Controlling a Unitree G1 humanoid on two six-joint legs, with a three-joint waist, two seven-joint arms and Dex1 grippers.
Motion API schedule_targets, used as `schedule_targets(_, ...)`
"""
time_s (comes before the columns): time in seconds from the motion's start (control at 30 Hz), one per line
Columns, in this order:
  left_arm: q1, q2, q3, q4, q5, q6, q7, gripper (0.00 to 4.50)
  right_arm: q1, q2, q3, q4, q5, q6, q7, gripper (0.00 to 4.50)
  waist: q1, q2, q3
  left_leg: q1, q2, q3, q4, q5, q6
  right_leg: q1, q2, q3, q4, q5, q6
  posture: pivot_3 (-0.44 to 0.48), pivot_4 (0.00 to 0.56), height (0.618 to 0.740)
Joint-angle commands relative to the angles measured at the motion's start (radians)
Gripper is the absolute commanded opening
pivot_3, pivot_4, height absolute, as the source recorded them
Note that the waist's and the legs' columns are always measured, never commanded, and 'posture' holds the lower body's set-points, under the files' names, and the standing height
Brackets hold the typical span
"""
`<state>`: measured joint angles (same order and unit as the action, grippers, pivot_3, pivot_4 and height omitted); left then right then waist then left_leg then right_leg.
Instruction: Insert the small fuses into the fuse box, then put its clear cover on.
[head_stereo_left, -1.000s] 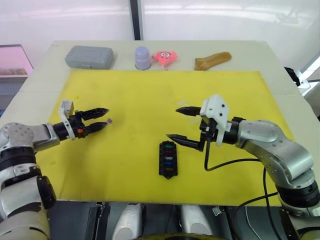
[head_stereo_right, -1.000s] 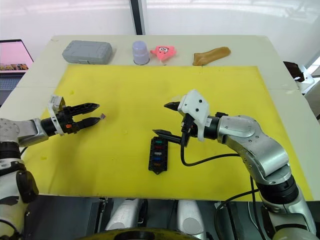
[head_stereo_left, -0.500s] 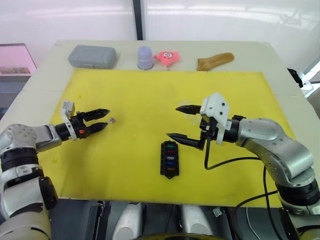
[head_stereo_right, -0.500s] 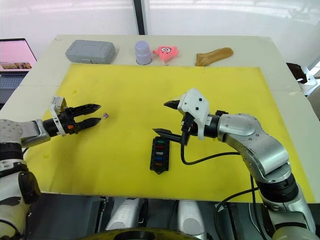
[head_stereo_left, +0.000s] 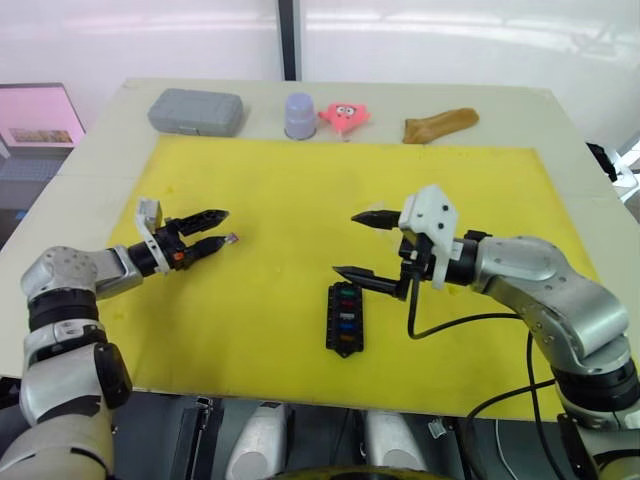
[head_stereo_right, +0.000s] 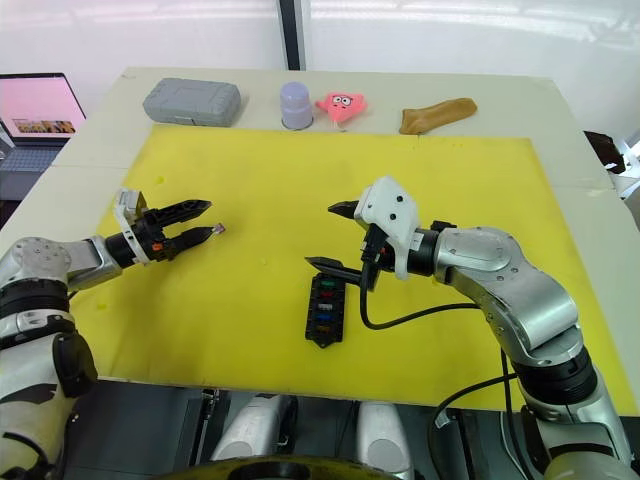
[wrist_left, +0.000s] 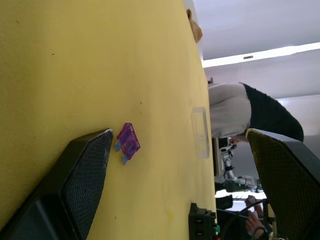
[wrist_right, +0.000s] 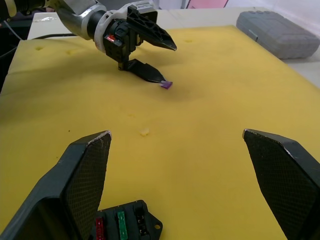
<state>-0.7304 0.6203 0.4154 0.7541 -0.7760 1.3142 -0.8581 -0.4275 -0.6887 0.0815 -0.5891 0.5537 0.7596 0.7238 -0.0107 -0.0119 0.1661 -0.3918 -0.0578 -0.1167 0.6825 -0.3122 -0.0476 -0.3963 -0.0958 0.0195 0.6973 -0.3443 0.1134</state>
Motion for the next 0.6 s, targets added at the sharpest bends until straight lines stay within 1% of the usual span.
schedule_targets(0.03, -0.013, -0.025, -0.051, 0.008, 0.031, -0.014, -0.019, 3.97, -0.004, -0.001, -0.011, -0.039, 0.004, -0.004, -0.005, 4.50, 0.000, 0.000, 0.000, 0.000, 0.000, 0.000, 0.000, 0.000, 0.000, 0.000, 0.000, 0.000, 0.000, 0.000, 0.000, 0.000, 0.150, 0.740)
schedule_targets(0.07, -0.012, -0.025, -0.065, 0.000, 0.035, -0.009, -0.032, 3.64, -0.004, -0.003, -0.012, -0.038, 0.004, -0.004, -0.004, 4.50, 0.000, 0.000, 0.000, 0.000, 0.000, 0.000, 0.000, 0.000, 0.000, 0.000, 0.000, 0.000, 0.000, 0.000, 0.000, 0.000, 0.150, 0.740)
schedule_targets(0.1, -0.008, -0.025, -0.087, -0.014, 0.042, -0.004, -0.047, 3.16, -0.003, -0.006, -0.012, -0.038, 0.002, -0.006, -0.003, 4.50, 0.000, 0.000, 0.000, 0.000, 0.000, 0.000, 0.000, 0.000, 0.000, 0.000, 0.000, 0.000, 0.000, 0.000, 0.000, 0.000, 0.150, 0.740)
schedule_targets(0.2, -0.004, -0.025, -0.114, -0.027, 0.057, -0.015, -0.075, 3.16, -0.001, -0.007, -0.011, -0.038, 0.001, -0.007, -0.002, 4.50, -0.001, 0.000, 0.000, 0.000, -0.001, 0.000, 0.000, 0.000, 0.000, 0.000, 0.000, 0.000, 0.000, 0.000, 0.000, 0.000, 0.150, 0.740)
schedule_targets(0.37, -0.033, -0.031, -0.084, 0.034, 0.078, -0.052, -0.056, 3.16, 0.002, -0.007, -0.010, -0.039, -0.001, -0.008, -0.003, 4.50, 0.000, 0.000, 0.000, 0.000, -0.001, 0.000, 0.000, 0.000, 0.000, 0.000, -0.001, -0.001, 0.000, 0.000, 0.000, 0.000, 0.150, 0.740)
schedule_targets(0.53, -0.037, -0.029, -0.077, 0.055, 0.089, -0.065, -0.062, 3.16, 0.008, -0.007, -0.009, -0.042, -0.004, -0.009, -0.005, 4.50, -0.001, 0.000, 0.000, 0.000, -0.001, -0.001, 0.000, 0.000, 0.000, 0.000, -0.001, -0.001, 0.000, 0.000, 0.000, 0.000, 0.150, 0.740)
schedule_targets(0.6, -0.033, -0.029, -0.073, 0.058, 0.093, -0.069, -0.052, 2.59, 0.010, -0.008, -0.010, -0.044, -0.004, -0.009, -0.005, 4.50, -0.002, 0.000, 0.000, 0.000, -0.001, -0.001, 0.000, 0.000, 0.000, 0.000, -0.001, -0.001, 0.000, 0.000, 0.000, 0.000, 0.150, 0.740)
